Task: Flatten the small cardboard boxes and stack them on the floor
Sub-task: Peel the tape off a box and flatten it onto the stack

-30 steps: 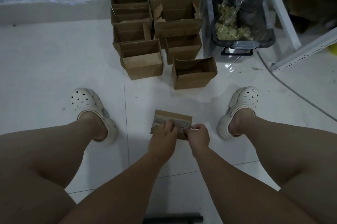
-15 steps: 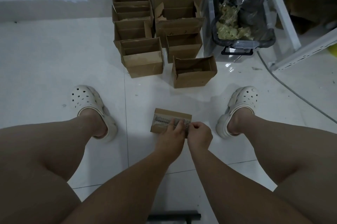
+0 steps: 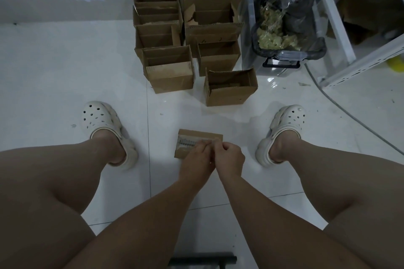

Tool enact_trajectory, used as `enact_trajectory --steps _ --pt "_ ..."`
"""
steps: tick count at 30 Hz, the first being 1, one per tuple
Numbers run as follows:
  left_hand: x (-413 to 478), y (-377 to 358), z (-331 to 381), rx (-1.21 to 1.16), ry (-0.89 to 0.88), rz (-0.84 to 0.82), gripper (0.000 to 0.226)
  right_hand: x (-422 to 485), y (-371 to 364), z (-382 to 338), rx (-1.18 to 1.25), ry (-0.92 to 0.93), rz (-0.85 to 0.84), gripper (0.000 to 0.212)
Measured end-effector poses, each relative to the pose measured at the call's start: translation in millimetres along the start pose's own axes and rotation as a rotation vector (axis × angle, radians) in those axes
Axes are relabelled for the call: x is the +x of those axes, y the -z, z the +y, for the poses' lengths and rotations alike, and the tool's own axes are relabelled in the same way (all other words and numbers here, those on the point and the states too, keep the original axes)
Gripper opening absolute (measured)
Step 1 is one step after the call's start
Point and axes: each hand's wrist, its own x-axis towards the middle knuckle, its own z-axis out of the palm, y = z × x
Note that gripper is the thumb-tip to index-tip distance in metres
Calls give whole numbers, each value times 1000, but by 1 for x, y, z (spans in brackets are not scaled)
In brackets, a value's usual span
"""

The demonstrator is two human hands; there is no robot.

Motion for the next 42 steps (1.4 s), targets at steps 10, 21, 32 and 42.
enact_trajectory --steps 10,21,32,42 --pt "13 8 10 -96 268 110 15 9 10 1 -91 39 155 33" --pt "13 14 3 -208 244 107 15 6 -7 30 -729 465 -190 47" --pt "21 32 2 -1273 803 236 15 -8 -12 26 -1185 434 -222 72" --pt "12 45 -11 -1295 894 265 36 -14 -8 11 -1237 525 -394 76"
